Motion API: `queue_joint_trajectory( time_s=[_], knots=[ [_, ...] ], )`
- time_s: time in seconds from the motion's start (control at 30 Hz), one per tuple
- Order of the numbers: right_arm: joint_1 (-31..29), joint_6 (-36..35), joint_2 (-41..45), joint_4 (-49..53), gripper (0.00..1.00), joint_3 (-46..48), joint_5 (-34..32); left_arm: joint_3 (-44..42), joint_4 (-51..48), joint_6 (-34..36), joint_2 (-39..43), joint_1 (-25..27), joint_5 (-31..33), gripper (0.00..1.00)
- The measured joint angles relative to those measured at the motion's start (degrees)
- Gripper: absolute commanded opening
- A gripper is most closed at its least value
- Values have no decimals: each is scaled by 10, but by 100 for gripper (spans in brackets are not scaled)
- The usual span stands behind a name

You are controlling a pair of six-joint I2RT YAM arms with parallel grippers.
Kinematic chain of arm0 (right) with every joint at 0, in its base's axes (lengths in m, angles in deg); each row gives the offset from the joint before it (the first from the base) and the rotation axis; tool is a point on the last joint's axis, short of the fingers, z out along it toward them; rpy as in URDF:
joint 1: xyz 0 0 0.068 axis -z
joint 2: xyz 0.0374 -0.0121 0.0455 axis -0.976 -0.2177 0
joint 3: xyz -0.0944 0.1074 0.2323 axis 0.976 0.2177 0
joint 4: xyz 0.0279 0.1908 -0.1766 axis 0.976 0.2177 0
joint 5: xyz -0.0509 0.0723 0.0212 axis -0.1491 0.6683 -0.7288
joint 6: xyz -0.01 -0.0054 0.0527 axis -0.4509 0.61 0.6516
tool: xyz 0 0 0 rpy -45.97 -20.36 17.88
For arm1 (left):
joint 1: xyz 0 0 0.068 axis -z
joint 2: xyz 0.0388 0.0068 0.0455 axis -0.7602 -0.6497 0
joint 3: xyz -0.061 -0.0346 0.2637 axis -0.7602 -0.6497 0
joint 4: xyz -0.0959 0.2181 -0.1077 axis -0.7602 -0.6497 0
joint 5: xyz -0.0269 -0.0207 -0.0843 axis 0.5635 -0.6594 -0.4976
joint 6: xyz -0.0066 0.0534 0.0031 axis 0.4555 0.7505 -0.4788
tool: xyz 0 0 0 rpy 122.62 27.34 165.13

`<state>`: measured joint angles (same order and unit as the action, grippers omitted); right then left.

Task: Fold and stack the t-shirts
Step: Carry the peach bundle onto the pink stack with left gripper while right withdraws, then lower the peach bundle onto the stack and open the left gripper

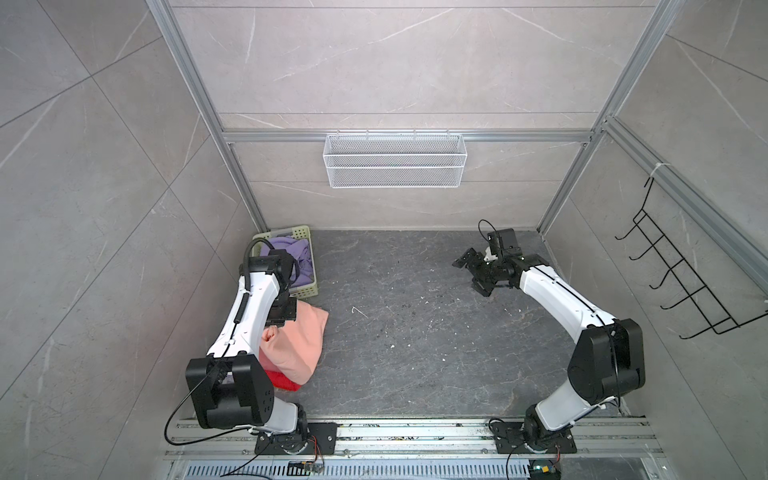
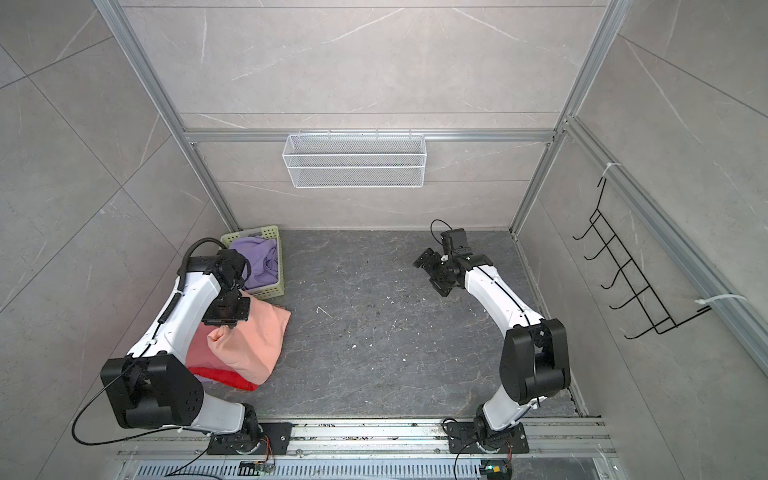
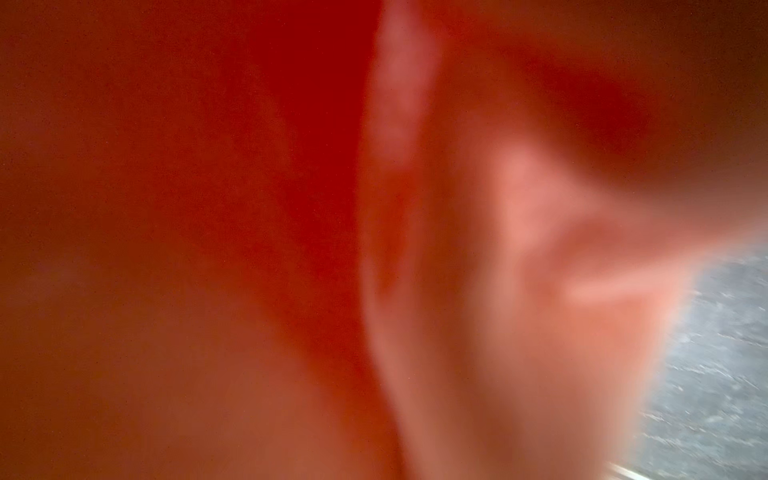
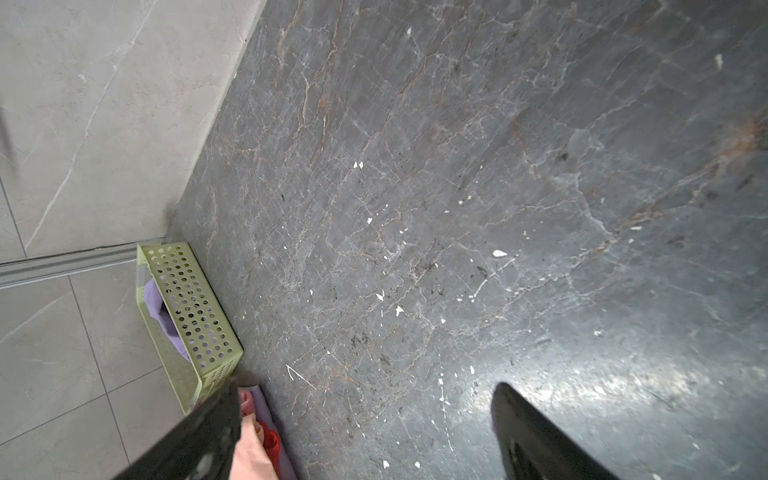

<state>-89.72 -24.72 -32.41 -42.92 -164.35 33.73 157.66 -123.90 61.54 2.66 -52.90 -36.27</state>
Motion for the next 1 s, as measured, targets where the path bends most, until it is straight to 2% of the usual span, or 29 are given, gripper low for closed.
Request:
queue_joint_trajectory(
  time_s=[0.37, 0.6, 0.63, 0.7, 0.83, 1.0],
  knots=[
    [21, -4, -48, 2, 94, -24, 26, -24, 66, 49, -3, -99, -10, 0],
    [34, -10, -55, 1, 93, -30, 35, -40, 111, 65, -46, -145, -26, 2],
    [36, -11, -55, 2, 93, -30, 36, -40, 116, 66, -52, -150, -27, 15],
    [39, -12, -55, 2, 93, -30, 37, -40, 127, 71, -63, -160, -26, 48],
    [44, -12, -55, 2, 93, -30, 38, -40, 153, 65, -94, -169, 7, 71],
    [47, -12, -55, 2, 93, -30, 38, -28, 154, 40, -109, -175, 45, 88]
  ],
)
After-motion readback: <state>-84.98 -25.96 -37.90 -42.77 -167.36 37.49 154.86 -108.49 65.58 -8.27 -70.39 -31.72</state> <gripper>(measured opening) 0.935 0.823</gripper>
